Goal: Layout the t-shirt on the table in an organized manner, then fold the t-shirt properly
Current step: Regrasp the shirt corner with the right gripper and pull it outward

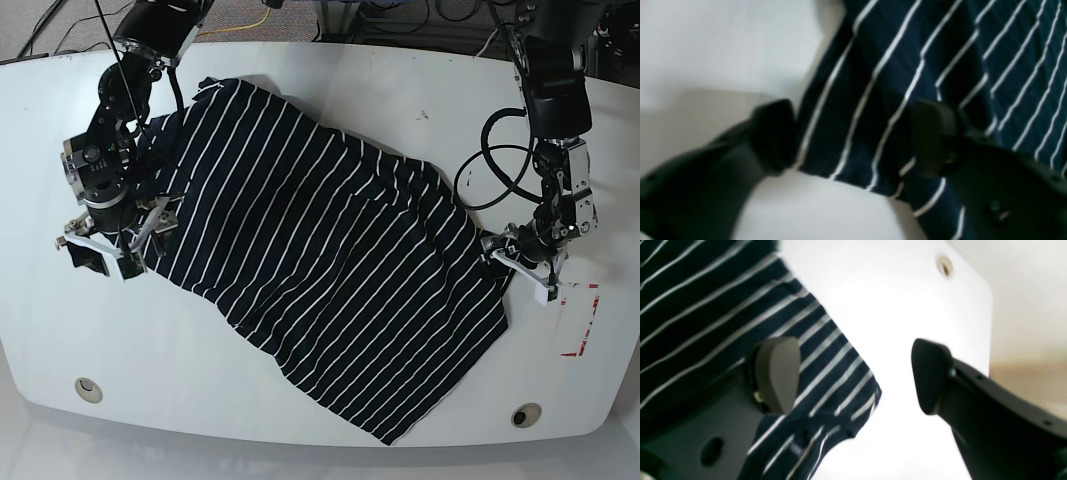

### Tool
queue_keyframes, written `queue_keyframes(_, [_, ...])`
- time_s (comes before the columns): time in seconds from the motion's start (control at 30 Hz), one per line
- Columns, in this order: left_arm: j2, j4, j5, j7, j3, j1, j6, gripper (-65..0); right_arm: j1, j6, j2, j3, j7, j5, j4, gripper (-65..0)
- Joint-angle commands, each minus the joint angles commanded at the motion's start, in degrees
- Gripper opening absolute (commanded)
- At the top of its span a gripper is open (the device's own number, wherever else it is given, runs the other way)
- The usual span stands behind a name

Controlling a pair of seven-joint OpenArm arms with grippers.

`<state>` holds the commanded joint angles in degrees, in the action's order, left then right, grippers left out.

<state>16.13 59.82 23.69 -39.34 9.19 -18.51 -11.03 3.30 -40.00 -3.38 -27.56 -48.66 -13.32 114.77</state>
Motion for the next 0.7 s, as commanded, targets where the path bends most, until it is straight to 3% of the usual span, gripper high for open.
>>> queue_keyframes(0.33, [2.2, 0.0, -5.63, -1.93, 0.0, 0.0, -0.35, -25.4, -0.44, 0.0, 0.09, -1.85, -1.76, 0.0, 0.09, -16.0])
queue_keyframes(0.6, [2.29, -0.09, -7.3, -2.29, -0.09, 0.0, -0.53, -25.4, -0.26, 0.0, 0.09, -3.87, -1.93, 0.09, 0.53, -16.0])
queue_keyframes(0.7, [2.29, -0.09, -7.3, -2.29, -0.09, 0.0, -2.11, -25.3, -0.26, 0.0, 0.09, -3.87, -1.93, 0.09, 0.53, -16.0])
